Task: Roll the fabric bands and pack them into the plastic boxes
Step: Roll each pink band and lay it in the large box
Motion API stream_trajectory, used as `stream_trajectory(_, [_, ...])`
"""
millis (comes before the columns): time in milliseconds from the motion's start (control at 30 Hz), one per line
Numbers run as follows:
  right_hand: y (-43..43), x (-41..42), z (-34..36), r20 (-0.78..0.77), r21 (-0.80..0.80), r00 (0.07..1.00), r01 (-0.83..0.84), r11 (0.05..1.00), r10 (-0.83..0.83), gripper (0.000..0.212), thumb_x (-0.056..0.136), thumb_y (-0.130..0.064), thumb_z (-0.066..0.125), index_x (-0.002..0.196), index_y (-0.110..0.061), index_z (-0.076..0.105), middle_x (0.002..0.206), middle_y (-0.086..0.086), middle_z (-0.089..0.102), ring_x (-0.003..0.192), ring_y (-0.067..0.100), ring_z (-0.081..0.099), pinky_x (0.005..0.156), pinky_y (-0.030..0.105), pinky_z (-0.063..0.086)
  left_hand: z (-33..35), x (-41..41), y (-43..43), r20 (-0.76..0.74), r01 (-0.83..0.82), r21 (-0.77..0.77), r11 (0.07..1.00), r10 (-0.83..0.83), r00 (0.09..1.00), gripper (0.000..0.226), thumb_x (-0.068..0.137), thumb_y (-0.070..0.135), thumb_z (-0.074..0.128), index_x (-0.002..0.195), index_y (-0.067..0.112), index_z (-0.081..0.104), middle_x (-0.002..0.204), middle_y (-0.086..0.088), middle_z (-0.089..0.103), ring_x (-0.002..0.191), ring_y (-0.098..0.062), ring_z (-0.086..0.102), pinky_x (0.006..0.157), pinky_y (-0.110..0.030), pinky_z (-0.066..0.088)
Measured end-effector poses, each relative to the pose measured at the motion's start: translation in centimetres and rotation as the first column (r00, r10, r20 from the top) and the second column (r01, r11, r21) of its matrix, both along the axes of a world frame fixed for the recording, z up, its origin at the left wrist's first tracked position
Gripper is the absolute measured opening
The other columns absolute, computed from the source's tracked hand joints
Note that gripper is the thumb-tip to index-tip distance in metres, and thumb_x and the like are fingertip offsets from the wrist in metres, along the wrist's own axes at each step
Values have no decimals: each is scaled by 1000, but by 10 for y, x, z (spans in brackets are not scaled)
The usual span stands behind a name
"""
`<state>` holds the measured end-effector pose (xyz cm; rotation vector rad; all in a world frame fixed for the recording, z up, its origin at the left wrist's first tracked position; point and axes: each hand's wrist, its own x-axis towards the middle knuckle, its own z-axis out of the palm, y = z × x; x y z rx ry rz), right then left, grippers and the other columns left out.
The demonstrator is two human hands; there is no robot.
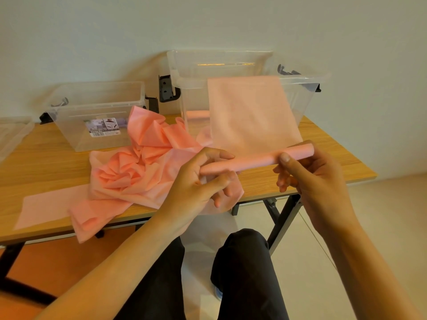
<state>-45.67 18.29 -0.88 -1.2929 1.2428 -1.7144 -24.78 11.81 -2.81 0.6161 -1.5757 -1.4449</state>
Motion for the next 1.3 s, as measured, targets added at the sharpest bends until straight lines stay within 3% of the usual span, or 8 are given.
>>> stream_trajectory(200, [-1,1,-2,14,-19,1000,7,1000,-7,33,86,-22,69,116,-8,61,82,13,68,60,25,59,56,33,52,1,-2,-1,18,-36,-44,998,37,999,18,94,9,63,111,12,64,95,-8,73,65,-16,62,47,-24,47])
stream_trajectory(433, [0,-1,-2,62,1,998,-10,1000,10,24,85,-19,69,101,-2,60,76,15,67,58,25,59,55,30,52,3,-5,-4,35,-20,-73,997,22,999,9,97,9,60,105,13,58,90,-7,71,69,-16,64,46,-25,47])
stream_trajectory(600, [-4,-5,-5,78,38,996,39,998,-42,7,95,-3,62,99,2,57,70,16,66,52,25,59,52,29,51,6,-7,-6,14,-31,-81,996,33,999,28,94,7,65,119,18,56,90,-3,68,75,-19,70,49,-27,52])
stream_trajectory(767, [-5,-4,-7,80,69,996,30,997,-36,4,98,-7,60,100,-3,60,75,17,69,56,25,61,53,30,53,6,-7,-10,32,-54,-111,992,58,998,23,94,7,65,116,13,63,84,2,67,67,-18,67,49,-26,51])
stream_trajectory(1067, [-8,-4,-11,65,79,997,37,996,-42,16,95,-4,64,111,-4,63,86,9,64,68,21,63,56,29,54,5,-12,-14,23,-223,-202,954,232,972,17,91,8,70,107,10,64,70,6,65,54,-13,62,46,-24,48])
stream_trajectory(1200, [-9,-5,-11,90,96,994,48,994,-57,16,95,-8,65,110,-1,63,87,12,64,67,20,62,56,27,53,7,-14,-14,-47,-228,-166,960,223,974,22,88,12,72,106,10,61,76,1,67,59,-22,68,48,-32,54])
stream_trajectory(1300, [-11,-7,-10,121,101,990,63,993,-75,12,96,-12,65,106,-4,64,88,14,63,65,18,61,56,26,52,7,-12,-16,-74,-225,-152,962,216,974,30,84,4,76,108,11,60,85,2,70,72,-27,74,59,-42,62])
